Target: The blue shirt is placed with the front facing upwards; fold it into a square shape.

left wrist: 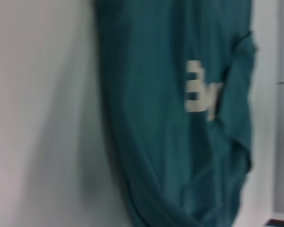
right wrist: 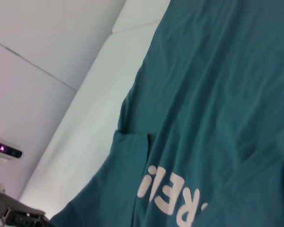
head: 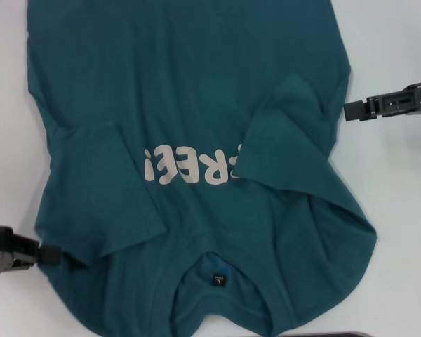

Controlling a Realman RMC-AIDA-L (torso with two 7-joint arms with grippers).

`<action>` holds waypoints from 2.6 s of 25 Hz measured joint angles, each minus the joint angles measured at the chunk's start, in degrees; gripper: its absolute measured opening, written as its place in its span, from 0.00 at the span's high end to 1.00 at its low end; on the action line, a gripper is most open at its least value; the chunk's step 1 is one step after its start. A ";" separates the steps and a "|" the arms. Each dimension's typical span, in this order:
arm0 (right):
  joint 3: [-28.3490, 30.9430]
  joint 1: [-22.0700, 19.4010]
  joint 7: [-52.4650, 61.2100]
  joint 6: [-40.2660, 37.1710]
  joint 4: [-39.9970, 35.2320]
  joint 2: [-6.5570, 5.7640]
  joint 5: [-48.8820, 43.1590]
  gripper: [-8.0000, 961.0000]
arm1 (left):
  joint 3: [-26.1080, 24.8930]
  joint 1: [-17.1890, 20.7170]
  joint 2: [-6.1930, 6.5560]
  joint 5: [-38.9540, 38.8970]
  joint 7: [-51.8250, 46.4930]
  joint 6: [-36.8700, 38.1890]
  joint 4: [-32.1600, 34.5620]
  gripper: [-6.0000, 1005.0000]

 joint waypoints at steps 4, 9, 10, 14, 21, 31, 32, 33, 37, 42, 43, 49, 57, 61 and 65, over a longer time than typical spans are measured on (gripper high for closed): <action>2.23 -0.05 0.83 -0.09 1.33 0.36 0.06 0.09 | -0.43 -0.14 0.74 -3.04 0.60 0.72 2.60 0.99; 4.26 -1.88 3.77 -3.79 5.23 -0.65 -0.34 0.09 | -0.31 -0.03 0.87 -3.66 0.79 -0.20 3.66 0.99; 4.11 -2.49 4.36 -4.81 5.45 -0.90 -0.66 0.09 | -0.19 0.02 0.89 -3.66 0.83 -0.52 3.66 0.99; 3.34 -5.32 7.49 -10.50 5.51 -2.83 -4.61 0.09 | -0.10 0.21 1.01 -3.44 1.27 -1.69 3.44 0.99; -5.76 -7.28 8.50 -11.45 5.80 -5.73 -6.22 0.09 | -0.43 0.06 1.33 -3.69 1.49 -4.36 3.68 0.99; -6.36 -5.16 5.17 -9.10 2.16 -3.71 -7.74 0.09 | -0.50 0.07 0.98 -3.99 2.21 -5.47 3.86 0.99; -6.37 -5.01 5.00 -8.85 2.16 -3.46 -8.28 0.09 | -0.52 0.05 0.97 -4.01 2.25 -5.53 3.86 0.99; -6.38 -4.87 4.73 -8.64 2.15 -3.08 -9.09 0.09 | -0.55 0.01 0.96 -4.05 2.29 -5.57 3.86 0.99; -6.10 -4.74 4.21 -7.78 2.15 -2.13 -10.68 0.09 | -0.58 -0.05 0.94 -4.08 2.37 -5.94 3.87 0.99; -5.92 -4.97 4.79 -5.47 2.64 -1.79 -10.85 0.09 | -0.61 -0.08 0.93 -4.08 2.46 -6.21 3.87 0.99; -6.07 -5.07 4.79 -4.97 2.75 -1.73 -10.90 0.09 | -0.62 -0.08 0.90 -4.08 2.46 -6.21 3.87 0.99; -5.91 -5.20 4.54 -3.63 2.86 -0.67 -12.99 0.09 | -0.62 -0.11 0.85 -4.08 2.48 -6.23 3.87 0.99; -6.24 -4.92 4.80 -2.43 2.90 0.12 -13.36 0.09 | -0.62 -0.12 0.75 -4.08 2.49 -6.23 3.87 0.99; -6.27 -4.92 4.82 -1.50 2.90 0.54 -13.51 0.09 | -0.62 -0.11 0.76 -4.08 2.51 -6.23 3.87 0.99; -6.30 -4.91 4.86 -0.99 2.90 1.05 -13.83 0.09 | -0.62 -0.17 0.75 -4.08 2.77 -6.22 3.87 0.99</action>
